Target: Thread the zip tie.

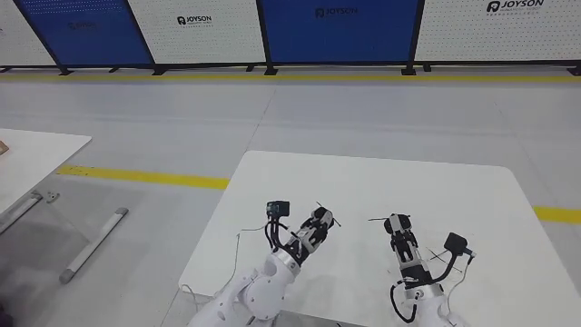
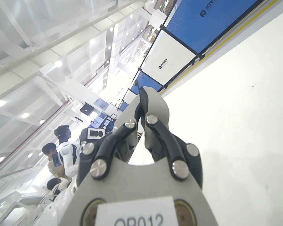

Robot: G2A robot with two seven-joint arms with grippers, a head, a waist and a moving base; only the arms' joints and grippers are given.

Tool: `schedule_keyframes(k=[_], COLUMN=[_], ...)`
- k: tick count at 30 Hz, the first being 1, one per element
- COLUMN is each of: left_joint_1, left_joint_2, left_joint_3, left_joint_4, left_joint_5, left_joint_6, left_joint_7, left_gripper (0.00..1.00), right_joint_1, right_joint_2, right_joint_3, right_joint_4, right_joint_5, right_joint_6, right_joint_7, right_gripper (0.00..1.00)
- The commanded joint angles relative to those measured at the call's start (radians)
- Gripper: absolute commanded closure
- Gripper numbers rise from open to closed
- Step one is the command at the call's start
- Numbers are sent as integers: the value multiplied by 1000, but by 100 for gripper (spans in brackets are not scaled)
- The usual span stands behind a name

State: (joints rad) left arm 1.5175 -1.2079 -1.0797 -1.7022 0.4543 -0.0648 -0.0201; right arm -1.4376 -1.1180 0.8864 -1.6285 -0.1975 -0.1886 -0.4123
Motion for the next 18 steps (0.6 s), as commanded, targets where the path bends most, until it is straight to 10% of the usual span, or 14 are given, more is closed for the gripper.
schedule_keyframes(k=[1, 18], left_joint_1=[16, 22], left_joint_2=[9, 14], left_joint_3=[-20, -43], left_joint_4=[-15, -17], left_joint_5=[0, -48], left_joint_6=[-32, -79], left_joint_7=[-81, -111], left_gripper=[100, 100], right_joint_1=[0, 0], right_joint_2=[0, 0], right_joint_3=[0, 0], right_joint_4=[0, 0], right_joint_5=[0, 0], right_joint_6=[0, 0], right_joint_7=[0, 0], right_gripper=[100, 100])
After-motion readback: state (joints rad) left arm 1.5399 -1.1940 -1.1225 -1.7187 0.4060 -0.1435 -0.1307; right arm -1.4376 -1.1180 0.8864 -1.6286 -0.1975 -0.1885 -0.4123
